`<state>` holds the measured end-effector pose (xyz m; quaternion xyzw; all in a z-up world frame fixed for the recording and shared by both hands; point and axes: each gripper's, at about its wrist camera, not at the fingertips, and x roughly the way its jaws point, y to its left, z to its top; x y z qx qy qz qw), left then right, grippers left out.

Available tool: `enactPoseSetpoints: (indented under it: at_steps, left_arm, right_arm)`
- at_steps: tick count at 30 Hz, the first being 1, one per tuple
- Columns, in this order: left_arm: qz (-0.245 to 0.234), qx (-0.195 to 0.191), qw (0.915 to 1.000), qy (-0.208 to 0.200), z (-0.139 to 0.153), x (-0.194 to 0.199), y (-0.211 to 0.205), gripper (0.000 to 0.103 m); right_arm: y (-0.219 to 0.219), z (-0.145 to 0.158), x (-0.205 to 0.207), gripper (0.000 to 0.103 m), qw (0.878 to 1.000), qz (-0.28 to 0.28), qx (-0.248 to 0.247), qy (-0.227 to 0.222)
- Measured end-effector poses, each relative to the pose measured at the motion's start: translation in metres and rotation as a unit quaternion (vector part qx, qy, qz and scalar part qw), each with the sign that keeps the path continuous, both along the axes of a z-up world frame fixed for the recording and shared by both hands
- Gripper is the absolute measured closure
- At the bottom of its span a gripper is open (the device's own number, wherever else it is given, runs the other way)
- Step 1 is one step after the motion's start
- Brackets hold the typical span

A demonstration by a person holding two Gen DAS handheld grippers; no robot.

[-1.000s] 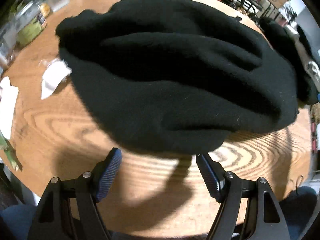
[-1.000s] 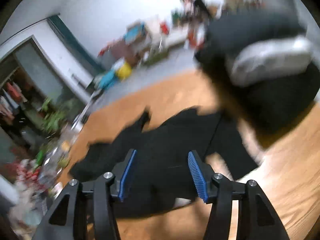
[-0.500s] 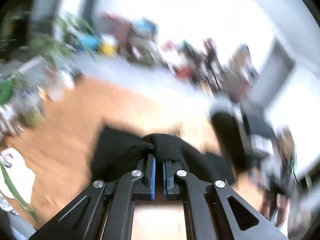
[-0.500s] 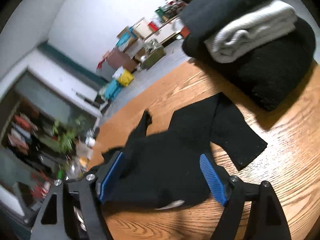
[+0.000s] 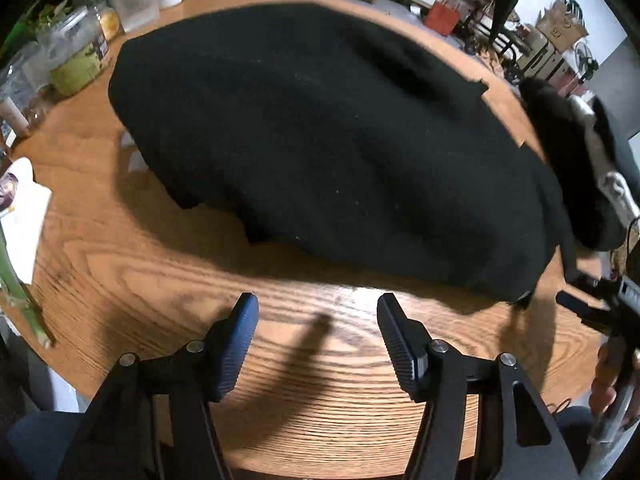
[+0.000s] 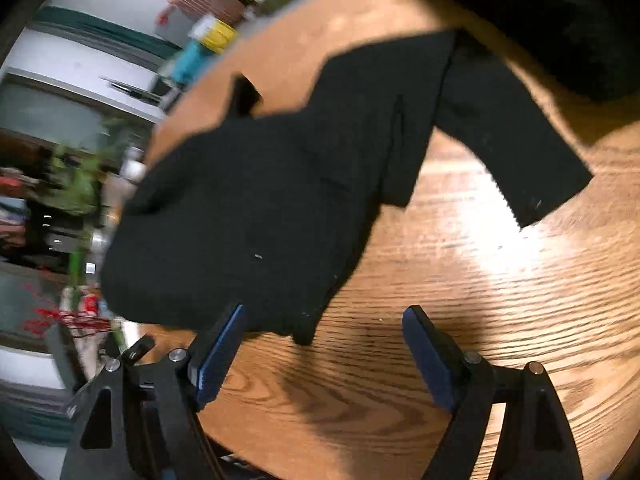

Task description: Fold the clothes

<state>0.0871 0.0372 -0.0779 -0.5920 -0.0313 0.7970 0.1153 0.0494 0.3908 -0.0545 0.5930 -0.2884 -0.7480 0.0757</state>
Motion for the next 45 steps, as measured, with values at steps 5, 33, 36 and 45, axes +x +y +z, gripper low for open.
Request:
enactPoseSetpoints:
  at_steps: [5, 33, 36, 45]
  left_arm:
    - [0.07, 0.01, 0.9975, -0.005, -0.008, 0.007, -0.027, 0.04]
    - [0.003, -0.019, 0.9983, 0.055, -0.018, 0.056, 0.014, 0.097]
    - [0.003, 0.001, 0.9956, 0.094, 0.017, 0.055, -0.002, 0.099]
    - [0.028, 0.029, 0.9671, 0.251, 0.153, -0.001, -0.053, 0.099]
  right_arm:
    - [-0.031, -0.01, -0.016, 0.056, 0.998, 0.052, 0.018, 0.009]
    - [-0.053, -0.006, -0.024, 0.067, 0.992, 0.1, 0.074, 0.022]
    - [-0.053, 0.011, -0.026, 0.103, 0.991, 0.114, 0.048, 0.055]
    - [-0.019, 0.11, 0.009, 0.037, 0.97, 0.082, -0.003, 0.227]
